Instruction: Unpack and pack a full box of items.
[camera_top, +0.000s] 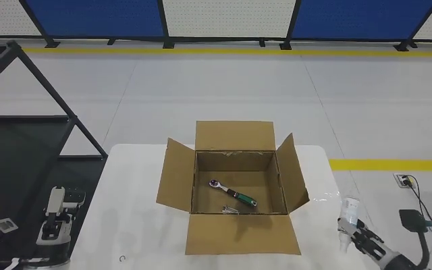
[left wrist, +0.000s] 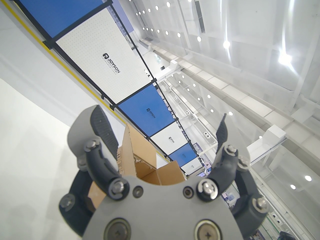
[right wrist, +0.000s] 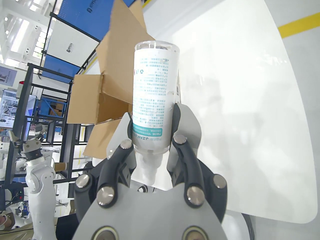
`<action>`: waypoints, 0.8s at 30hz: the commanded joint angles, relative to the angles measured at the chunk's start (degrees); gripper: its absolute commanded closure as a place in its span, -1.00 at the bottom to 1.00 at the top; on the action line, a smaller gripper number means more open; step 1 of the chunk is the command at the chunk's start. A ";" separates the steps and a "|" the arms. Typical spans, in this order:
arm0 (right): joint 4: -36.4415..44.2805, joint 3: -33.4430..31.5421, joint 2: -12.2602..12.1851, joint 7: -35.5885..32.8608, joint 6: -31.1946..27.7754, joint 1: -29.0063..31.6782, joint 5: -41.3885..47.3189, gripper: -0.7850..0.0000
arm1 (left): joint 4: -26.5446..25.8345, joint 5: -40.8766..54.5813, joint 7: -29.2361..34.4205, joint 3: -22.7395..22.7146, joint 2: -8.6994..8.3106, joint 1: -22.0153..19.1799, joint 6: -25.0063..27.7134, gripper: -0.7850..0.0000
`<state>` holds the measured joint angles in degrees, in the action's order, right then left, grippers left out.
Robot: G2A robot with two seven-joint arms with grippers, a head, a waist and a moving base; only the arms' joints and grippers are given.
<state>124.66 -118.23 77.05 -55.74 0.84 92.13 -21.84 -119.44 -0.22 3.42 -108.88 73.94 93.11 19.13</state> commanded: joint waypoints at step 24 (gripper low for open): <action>-27.43 10.11 -2.71 0.77 0.52 -12.66 -18.68 1.00 | 0.00 0.00 0.00 0.00 0.00 0.00 0.00 -1.00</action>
<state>97.86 -108.59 74.41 -55.68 0.89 79.76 -39.27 -119.44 -0.22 3.42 -108.88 73.94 93.11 19.13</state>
